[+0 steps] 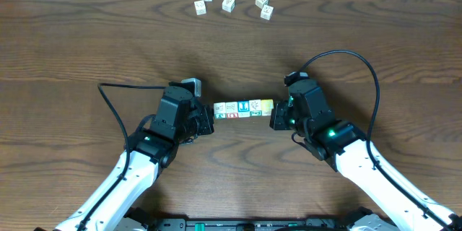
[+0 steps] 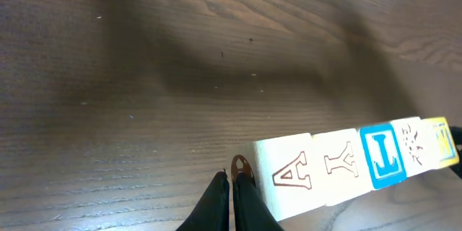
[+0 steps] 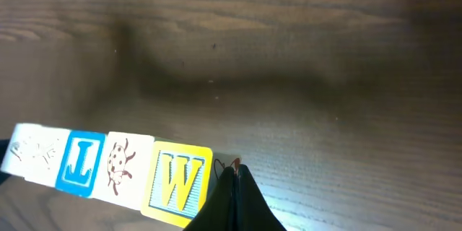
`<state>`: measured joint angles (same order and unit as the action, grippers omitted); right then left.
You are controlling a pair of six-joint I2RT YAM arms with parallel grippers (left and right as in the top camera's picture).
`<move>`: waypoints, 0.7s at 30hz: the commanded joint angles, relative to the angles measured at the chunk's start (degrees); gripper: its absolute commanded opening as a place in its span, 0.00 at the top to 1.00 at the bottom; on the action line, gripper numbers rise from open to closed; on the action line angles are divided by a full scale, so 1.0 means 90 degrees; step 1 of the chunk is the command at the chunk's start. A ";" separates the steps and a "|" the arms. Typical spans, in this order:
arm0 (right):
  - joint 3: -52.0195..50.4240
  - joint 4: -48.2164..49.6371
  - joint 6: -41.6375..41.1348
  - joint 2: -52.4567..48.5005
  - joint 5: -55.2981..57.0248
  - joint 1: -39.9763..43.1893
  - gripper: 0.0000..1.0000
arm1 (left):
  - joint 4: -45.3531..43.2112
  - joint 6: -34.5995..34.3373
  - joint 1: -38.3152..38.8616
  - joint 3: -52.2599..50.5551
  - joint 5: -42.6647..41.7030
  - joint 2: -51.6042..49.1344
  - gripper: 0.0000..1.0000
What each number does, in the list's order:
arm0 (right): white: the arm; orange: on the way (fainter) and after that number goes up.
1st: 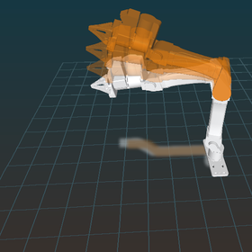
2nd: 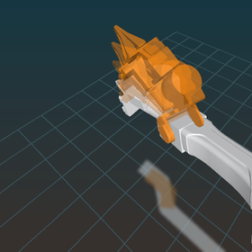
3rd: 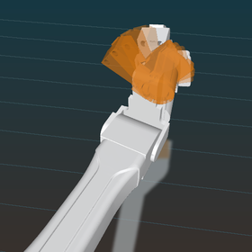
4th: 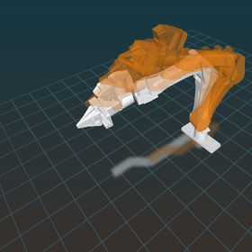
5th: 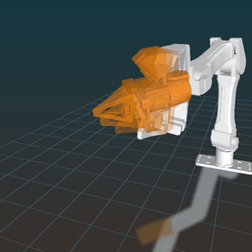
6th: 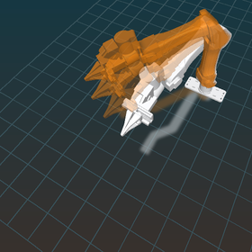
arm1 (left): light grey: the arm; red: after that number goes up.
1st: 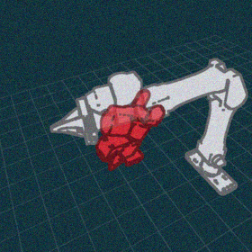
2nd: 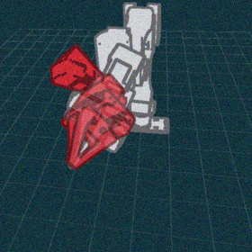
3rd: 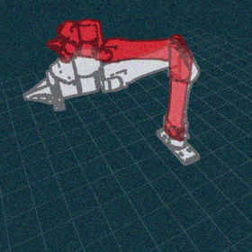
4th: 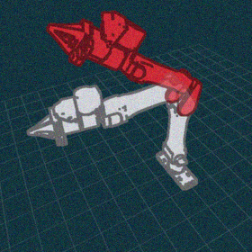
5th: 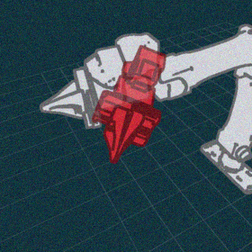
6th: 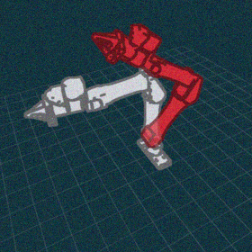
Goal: Lift 5 blocks
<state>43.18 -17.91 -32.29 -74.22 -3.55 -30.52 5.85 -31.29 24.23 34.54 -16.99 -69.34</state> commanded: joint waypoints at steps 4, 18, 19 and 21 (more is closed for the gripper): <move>0.0202 0.0194 -0.0126 -0.0007 -0.2106 -0.0573 0.99 | -0.0175 -0.0036 0.0461 0.0228 -0.1324 0.0010 0.93; 0.0197 0.0100 -0.0345 -0.0007 -0.2110 -0.0573 0.99 | -0.0172 -0.0041 0.0461 0.0228 -0.1324 -0.0053 0.93; 0.0194 0.0097 -0.0374 -0.0010 -0.2108 -0.0573 0.99 | -0.0175 -0.0041 0.0461 0.0228 -0.1324 -0.0078 0.93; 0.0194 0.0107 -0.0420 -0.0056 -0.2110 -0.0573 0.99 | -0.0175 -0.0063 0.0461 0.0228 -0.1326 -0.0129 0.93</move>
<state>43.18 -18.70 -34.02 -74.22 -4.23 -30.63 6.26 -31.31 24.45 34.54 -16.12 -69.80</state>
